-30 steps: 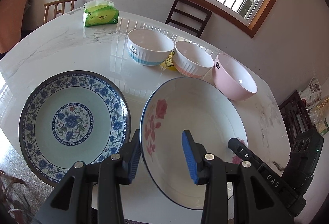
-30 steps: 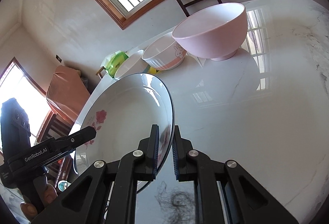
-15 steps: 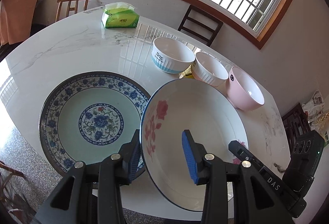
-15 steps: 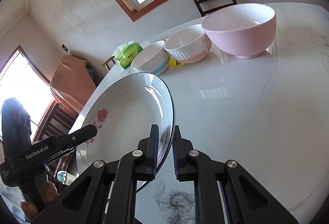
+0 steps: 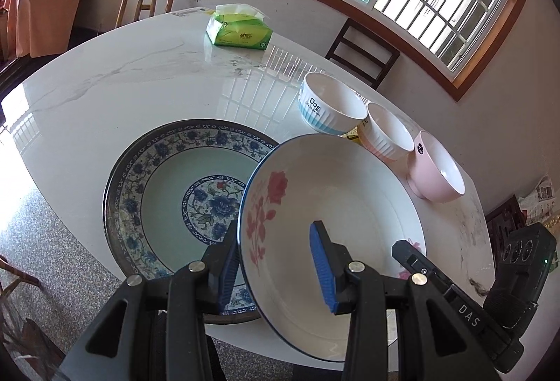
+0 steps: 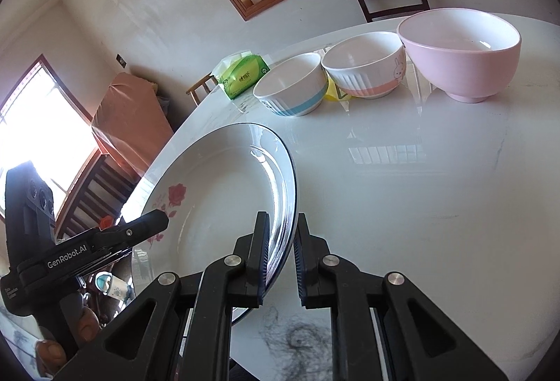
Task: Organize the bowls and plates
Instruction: 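Grip the pink-flowered plate rim with both grippers and lift it over the stacked plates, then lower the pink-flowered plate onto the stacked blue-and-white plates and open both grippers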
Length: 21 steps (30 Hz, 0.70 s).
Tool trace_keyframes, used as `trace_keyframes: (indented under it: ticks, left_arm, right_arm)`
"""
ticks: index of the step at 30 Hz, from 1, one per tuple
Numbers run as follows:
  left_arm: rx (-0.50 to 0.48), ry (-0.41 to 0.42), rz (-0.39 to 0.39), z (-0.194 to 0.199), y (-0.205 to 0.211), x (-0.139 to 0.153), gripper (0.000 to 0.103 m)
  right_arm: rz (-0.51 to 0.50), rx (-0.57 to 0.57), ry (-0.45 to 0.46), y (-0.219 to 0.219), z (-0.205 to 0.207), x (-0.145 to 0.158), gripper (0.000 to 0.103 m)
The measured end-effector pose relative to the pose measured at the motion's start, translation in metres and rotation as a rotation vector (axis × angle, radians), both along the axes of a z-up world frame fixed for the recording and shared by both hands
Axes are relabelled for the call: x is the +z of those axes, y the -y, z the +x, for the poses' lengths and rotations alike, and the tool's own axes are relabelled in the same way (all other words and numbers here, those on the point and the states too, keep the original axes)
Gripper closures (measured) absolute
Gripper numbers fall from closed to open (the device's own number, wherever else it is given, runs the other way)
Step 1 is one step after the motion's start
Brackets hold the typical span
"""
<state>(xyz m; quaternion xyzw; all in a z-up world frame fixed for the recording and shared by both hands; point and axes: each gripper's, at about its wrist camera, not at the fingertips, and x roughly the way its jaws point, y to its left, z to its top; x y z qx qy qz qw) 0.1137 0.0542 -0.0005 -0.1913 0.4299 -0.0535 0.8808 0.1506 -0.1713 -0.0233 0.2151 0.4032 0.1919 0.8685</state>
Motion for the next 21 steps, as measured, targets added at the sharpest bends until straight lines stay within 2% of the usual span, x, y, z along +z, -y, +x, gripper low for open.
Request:
trace_keyframes:
  ticks: [21]
  left_arm:
    - [0.084, -0.026, -0.024, -0.002, -0.049, -0.012, 0.064]
  right_arm:
    - [-0.047, 0.094, -0.012, -0.052, 0.013, -0.001, 0.088]
